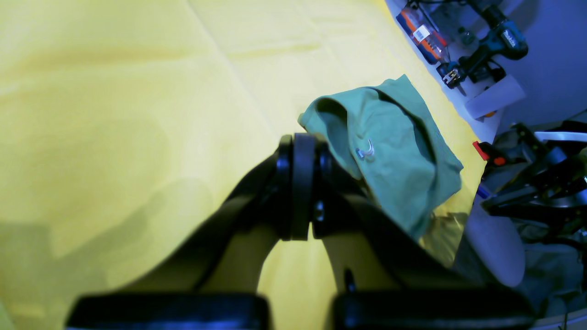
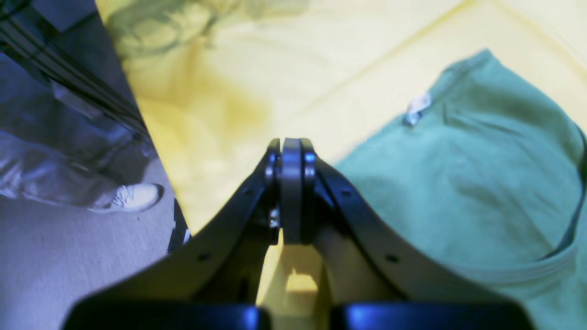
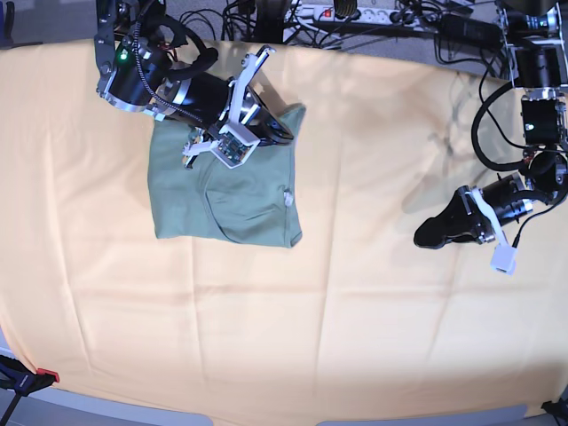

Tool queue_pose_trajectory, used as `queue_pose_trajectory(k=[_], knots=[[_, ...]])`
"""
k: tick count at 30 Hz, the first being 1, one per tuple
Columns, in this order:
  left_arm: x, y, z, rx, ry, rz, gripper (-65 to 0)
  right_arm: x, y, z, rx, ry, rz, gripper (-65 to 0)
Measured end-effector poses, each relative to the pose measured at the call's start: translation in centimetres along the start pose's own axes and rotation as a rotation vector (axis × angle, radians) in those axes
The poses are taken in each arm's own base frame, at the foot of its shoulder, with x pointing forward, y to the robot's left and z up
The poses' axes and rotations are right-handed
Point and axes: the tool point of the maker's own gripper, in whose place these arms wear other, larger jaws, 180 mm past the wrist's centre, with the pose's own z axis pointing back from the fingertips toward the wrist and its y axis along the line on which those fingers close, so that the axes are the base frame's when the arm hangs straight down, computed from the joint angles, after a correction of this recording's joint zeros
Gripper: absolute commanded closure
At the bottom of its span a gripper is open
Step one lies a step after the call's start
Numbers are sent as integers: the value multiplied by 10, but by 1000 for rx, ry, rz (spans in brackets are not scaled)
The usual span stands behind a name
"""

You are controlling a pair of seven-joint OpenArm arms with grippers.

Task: Fold the T-shirt properly
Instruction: 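Press and smooth the folded bundle with the right gripper, then release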

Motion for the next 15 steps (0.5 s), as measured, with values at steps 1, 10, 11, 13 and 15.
queue_pose_trajectory(k=[1, 10, 11, 13, 15], knots=[[0, 0, 0, 0, 0, 0, 0, 2, 2, -1, 7, -6, 7, 0], [1, -6, 0, -32, -2, 13, 0, 13, 13, -3, 72, -49, 72, -63], [1, -8, -1, -42, 13, 9, 0, 15, 4, -4, 40, -37, 103, -77], [2, -14, -2, -52, 52, -30, 0, 22, -12, -4, -18, -27, 158, -70], [10, -29, -4, -76, 52, -90, 0, 25, -28, -2, -72, -13, 199, 0]])
